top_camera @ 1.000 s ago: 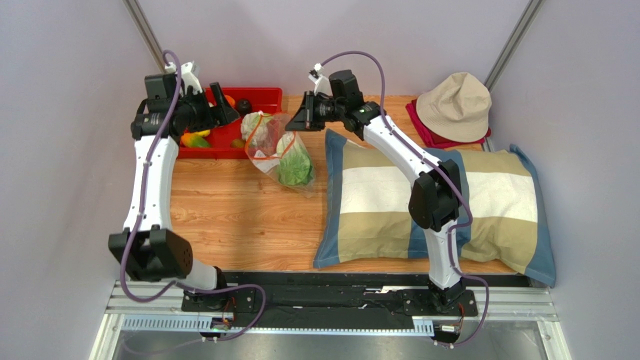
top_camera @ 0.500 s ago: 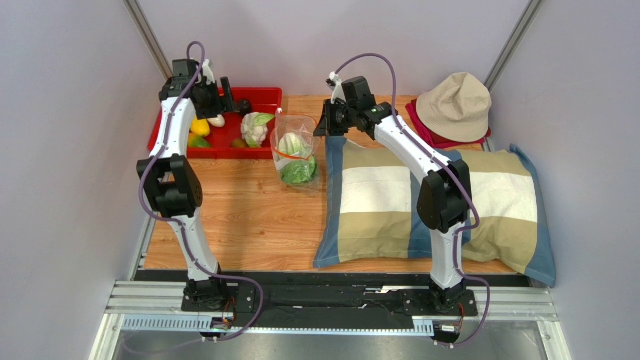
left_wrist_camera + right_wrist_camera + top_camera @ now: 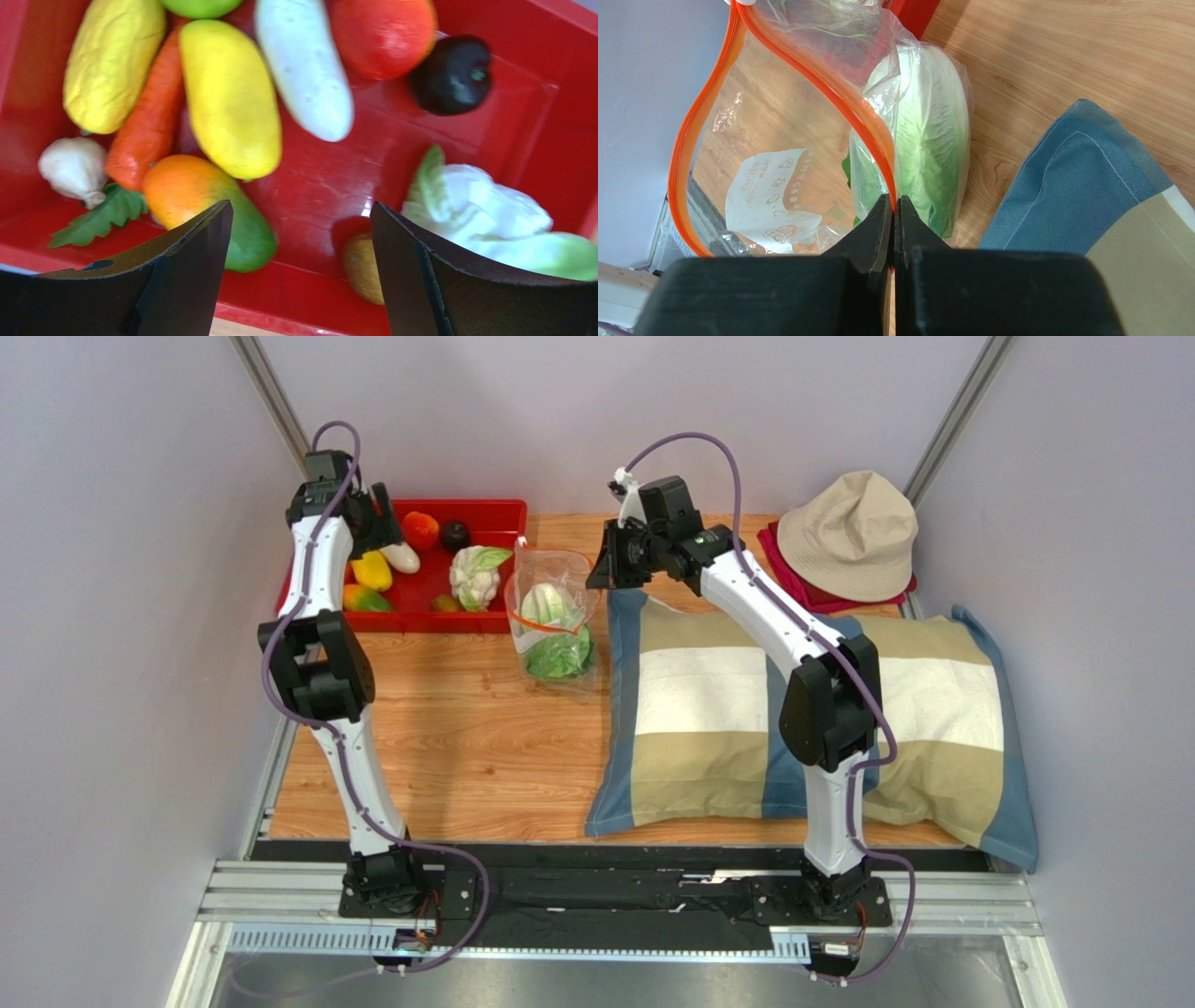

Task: Place the food in the zip-top bag and seal the zipper
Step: Pick up the fake fruit from the bin.

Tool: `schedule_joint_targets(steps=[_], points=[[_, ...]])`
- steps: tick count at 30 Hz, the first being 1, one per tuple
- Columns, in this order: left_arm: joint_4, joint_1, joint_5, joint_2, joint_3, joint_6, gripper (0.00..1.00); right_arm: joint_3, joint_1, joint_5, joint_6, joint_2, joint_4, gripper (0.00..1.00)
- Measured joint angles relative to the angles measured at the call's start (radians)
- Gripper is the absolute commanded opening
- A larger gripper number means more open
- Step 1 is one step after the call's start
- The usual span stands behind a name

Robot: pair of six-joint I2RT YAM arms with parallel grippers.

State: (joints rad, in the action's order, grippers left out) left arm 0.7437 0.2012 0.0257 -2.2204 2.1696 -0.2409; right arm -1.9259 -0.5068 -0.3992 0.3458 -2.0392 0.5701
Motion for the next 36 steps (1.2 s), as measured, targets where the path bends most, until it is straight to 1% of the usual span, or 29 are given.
schedule_joint_targets(steps=[7, 11, 15, 18, 22, 28, 33, 36], points=[[-0.003, 0.061, -0.035, -0.043, 0.013, 0.026, 0.83, -0.007, 0.001, -0.003, -0.002, -0.001, 0.001, 0.00], [-0.011, 0.078, -0.038, -0.126, 0.082, 0.068, 0.85, -0.007, 0.002, -0.004, -0.002, -0.003, 0.001, 0.00], [-0.023, 0.079, -0.030, -0.200, 0.107, 0.095, 0.88, -0.008, 0.002, -0.004, -0.001, -0.003, 0.001, 0.00], [-0.020, 0.077, -0.018, -0.245, 0.118, 0.110, 0.88, -0.010, 0.002, -0.006, -0.002, -0.003, 0.002, 0.00], [-0.021, 0.075, -0.005, -0.313, 0.202, 0.119, 0.85, -0.011, 0.002, -0.012, -0.002, -0.003, 0.002, 0.00], [-0.023, 0.075, 0.015, -0.334, 0.267, 0.132, 0.79, -0.015, 0.002, -0.014, -0.002, -0.003, 0.006, 0.00], [-0.016, 0.075, 0.019, -0.337, 0.298, 0.145, 0.85, -0.031, 0.002, -0.014, -0.002, -0.004, 0.017, 0.00], [-0.003, 0.075, 0.016, -0.341, 0.314, 0.152, 0.84, -0.034, 0.004, -0.014, -0.002, -0.005, 0.017, 0.00]])
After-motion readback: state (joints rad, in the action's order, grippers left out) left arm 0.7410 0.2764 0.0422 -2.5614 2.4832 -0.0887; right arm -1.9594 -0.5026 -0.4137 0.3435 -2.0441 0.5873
